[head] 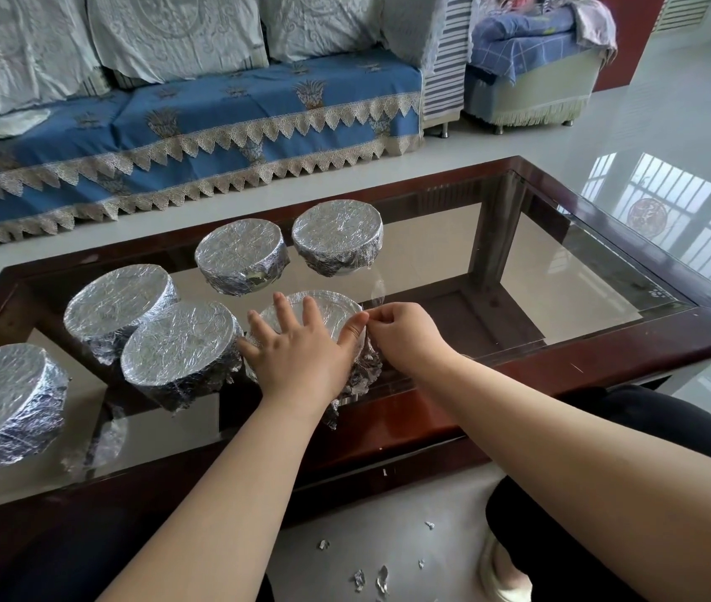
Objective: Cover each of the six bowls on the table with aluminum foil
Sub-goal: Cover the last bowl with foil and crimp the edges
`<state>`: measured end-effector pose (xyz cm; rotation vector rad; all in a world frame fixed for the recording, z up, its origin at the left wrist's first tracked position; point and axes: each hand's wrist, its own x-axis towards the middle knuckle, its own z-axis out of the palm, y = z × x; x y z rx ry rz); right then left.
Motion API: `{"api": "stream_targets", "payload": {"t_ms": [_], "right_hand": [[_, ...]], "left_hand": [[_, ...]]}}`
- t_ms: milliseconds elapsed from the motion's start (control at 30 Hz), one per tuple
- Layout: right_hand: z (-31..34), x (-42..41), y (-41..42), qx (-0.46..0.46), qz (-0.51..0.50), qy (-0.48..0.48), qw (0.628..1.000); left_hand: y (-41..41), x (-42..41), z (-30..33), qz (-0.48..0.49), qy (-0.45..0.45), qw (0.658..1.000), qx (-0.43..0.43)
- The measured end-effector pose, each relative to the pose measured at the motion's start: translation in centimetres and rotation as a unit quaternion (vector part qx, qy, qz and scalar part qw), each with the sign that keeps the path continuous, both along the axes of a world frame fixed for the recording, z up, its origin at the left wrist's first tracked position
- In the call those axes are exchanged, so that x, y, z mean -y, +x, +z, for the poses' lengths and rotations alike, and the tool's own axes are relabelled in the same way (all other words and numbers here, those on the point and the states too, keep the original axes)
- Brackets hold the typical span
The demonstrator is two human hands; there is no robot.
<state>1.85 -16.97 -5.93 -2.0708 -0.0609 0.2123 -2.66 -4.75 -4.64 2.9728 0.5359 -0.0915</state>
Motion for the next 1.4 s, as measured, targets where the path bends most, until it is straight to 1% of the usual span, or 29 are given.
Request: {"api": "stream_targets", "payload": {"t_ms": [67,167,267,333,467,600,700,767,933,1000,1100,1167,1267,1333,1400], "right_hand": [[0.3,0.2,-0.7,-0.011,0.004,0.021,1.000],[0.0,-0.1,-1.6,0.017,0.006,0.032,0.999],[-0.7,-0.7,-2.2,0.062,-0.015,0.019,0.998],[-0.9,-0.9,-2.5,0.089,-0.010,0.008,0.996],[-1.3,-1.0,-2.5,0.114,-0.002,-0.002,0.994],[-2.1,-1.4,-1.9,0.111,0.008,-0.022,0.994],[-1.9,-1.3,-1.2,0.110,0.029,-0.033,0.993],[-1.2,-0.7,-0.5,0.111,0.040,-0.037,0.992],[-0.2,0.4,1.2,0.084,0.053,-0.004,0.995],[-0.3,0.5,1.4,0.076,0.060,0.004,0.995],[-0.5,0.3,1.6,0.062,0.057,0.038,0.996],[-0.8,0.3,1.8,0.047,0.058,0.066,0.995],[-1.1,0.7,1.8,-0.011,0.048,0.119,0.992],[-1.3,1.1,1.4,-0.044,0.034,0.148,0.987],[-1.3,1.3,0.7,-0.131,0.028,0.215,0.967]], "left_hand": [[0.0,0.0,0.0,0.000,0.003,1.000,0.000],[0.1,0.0,-0.1,0.002,0.004,1.000,0.000],[0.1,-0.1,-0.2,-0.002,0.010,1.000,0.002],[0.1,-0.1,-0.3,-0.002,0.012,1.000,0.004],[0.1,0.0,-0.1,0.001,0.012,1.000,0.001],[0.0,0.0,0.1,-0.002,-0.001,1.000,-0.012],[0.0,-0.4,0.9,-0.005,-0.028,0.999,-0.031],[-0.4,-0.8,1.6,-0.013,-0.023,0.999,-0.043],[-1.9,-1.2,1.9,-0.048,0.080,0.995,-0.047],[-1.5,-1.4,1.4,-0.090,0.092,0.991,-0.031],[-0.4,-1.9,0.8,-0.207,0.069,0.976,-0.008],[0.0,-2.0,0.4,-0.247,0.048,0.968,-0.009],[0.2,-1.9,0.1,-0.245,0.008,0.969,-0.021],[0.2,-1.9,0.0,-0.239,-0.003,0.971,-0.029],[0.2,-1.9,0.0,-0.233,-0.003,0.972,-0.031]]}}
